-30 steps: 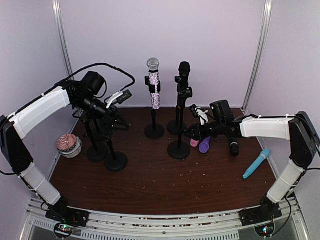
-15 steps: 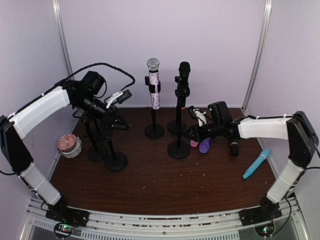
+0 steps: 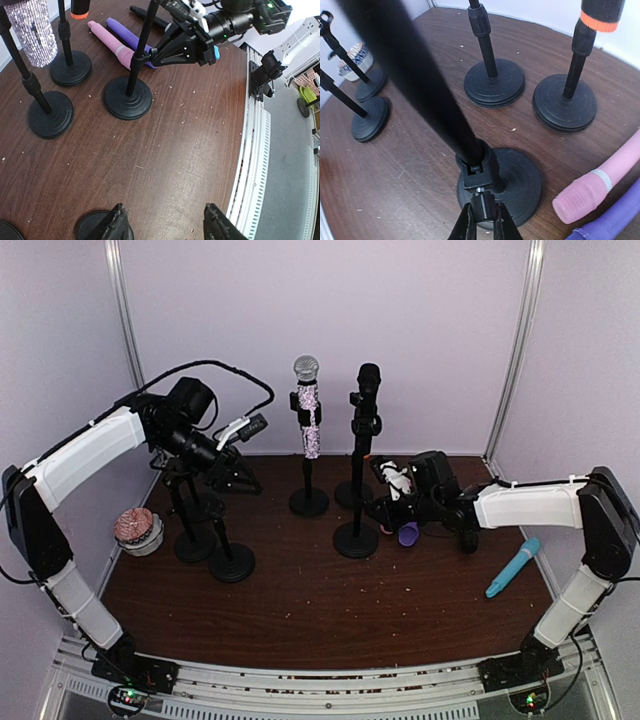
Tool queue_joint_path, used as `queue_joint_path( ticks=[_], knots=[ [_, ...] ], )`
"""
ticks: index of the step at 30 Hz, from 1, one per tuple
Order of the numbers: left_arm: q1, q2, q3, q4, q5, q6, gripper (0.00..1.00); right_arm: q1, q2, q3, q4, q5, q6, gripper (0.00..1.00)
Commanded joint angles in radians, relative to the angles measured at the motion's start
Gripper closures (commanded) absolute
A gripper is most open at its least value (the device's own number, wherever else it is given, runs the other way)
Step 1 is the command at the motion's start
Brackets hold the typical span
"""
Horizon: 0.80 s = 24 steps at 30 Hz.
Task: Remove the microphone from the stand
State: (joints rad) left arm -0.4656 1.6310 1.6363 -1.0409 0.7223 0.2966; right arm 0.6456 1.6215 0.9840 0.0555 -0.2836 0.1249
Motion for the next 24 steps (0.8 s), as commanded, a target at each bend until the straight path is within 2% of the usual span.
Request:
queue_joint_path(
  ticks=[1,8,15,24],
  knots=[
    [0.007,0.019,0.025,0.005,0.021,-0.008,0.46,0.061,-0.045,-0.016,-0.027,0.275,-0.114,1.0],
    [0.008,0.014,0.018,0.005,0.014,-0.007,0.46,0.128,-0.067,-0.016,-0.037,0.531,-0.233,1.0],
    [0.008,0.005,0.008,0.005,0.004,-0.007,0.46,0.234,-0.041,0.0,-0.001,0.758,-0.441,1.0],
    [0.007,-0.003,0.01,-0.007,-0.001,0.001,0.46,0.331,0.062,0.043,0.014,0.959,-0.675,1.0]
  ],
)
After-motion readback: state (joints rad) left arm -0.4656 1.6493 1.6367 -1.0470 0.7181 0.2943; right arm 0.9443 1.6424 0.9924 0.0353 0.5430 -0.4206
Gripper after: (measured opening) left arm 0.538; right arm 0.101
